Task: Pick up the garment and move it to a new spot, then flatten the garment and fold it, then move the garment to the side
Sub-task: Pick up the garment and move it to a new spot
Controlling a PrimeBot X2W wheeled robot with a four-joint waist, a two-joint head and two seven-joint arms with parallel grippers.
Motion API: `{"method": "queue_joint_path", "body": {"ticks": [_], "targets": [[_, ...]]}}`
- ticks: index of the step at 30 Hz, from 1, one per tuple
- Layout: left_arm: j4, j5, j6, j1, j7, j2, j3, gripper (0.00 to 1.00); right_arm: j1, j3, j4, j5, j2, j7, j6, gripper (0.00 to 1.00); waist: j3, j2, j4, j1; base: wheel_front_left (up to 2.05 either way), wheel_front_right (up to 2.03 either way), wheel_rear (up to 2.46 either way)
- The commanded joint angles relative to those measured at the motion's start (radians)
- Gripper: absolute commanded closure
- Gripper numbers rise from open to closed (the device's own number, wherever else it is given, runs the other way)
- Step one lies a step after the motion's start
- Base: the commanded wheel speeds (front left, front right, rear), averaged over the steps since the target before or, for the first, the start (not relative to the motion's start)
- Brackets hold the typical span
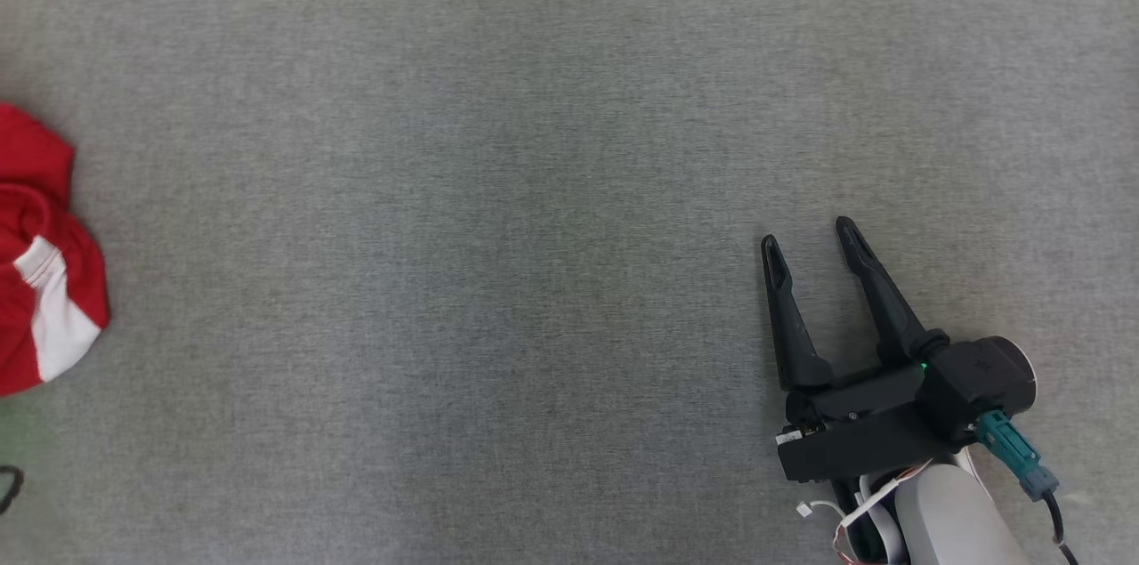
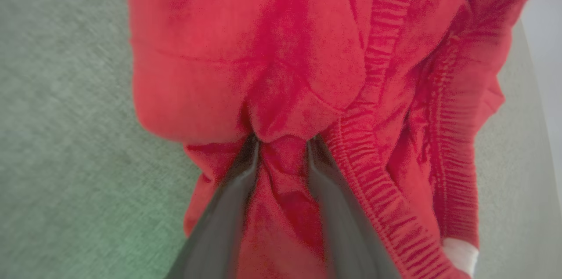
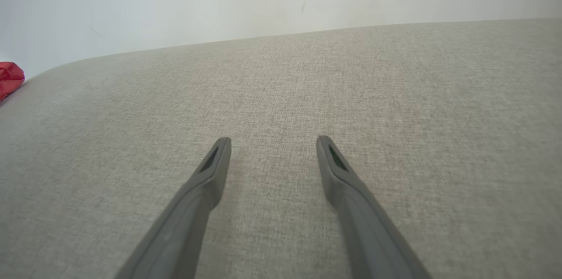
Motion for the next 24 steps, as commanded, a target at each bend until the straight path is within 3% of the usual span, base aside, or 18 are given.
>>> {"method": "queue_joint_path", "body": {"ticks": [1, 14, 24], "targets": [[0.007, -0.005, -0.009, 0.062, 0.049, -0.065, -0.05, 1.0, 0.011, -0.002, 0.02, 0.005, -0.001, -0.003, -0.003, 0.0, -0.011, 0.0001, -0.012, 0.0002, 0.0, 0.0, 0.0], [-0.133, -0.006, -0.061, 0.069, -0.064, -0.025, 0.02, 1.0, 0.064, 0.018, 0.065, 0.04, -0.001, -0.014, -0.003, 0.0, -0.217, 0.0001, 0.034, 0.0002, 0.0, 0.0, 0.0], [-0.27, 0.009, -0.09, -0.015, -0.065, -0.028, -0.057, 1.0, 0.139, 0.025, 0.11, 0.096, -0.001, -0.018, -0.003, 0.0, -0.434, 0.0001, 0.027, 0.0002, 0.0, 0.0, 0.0]]}}
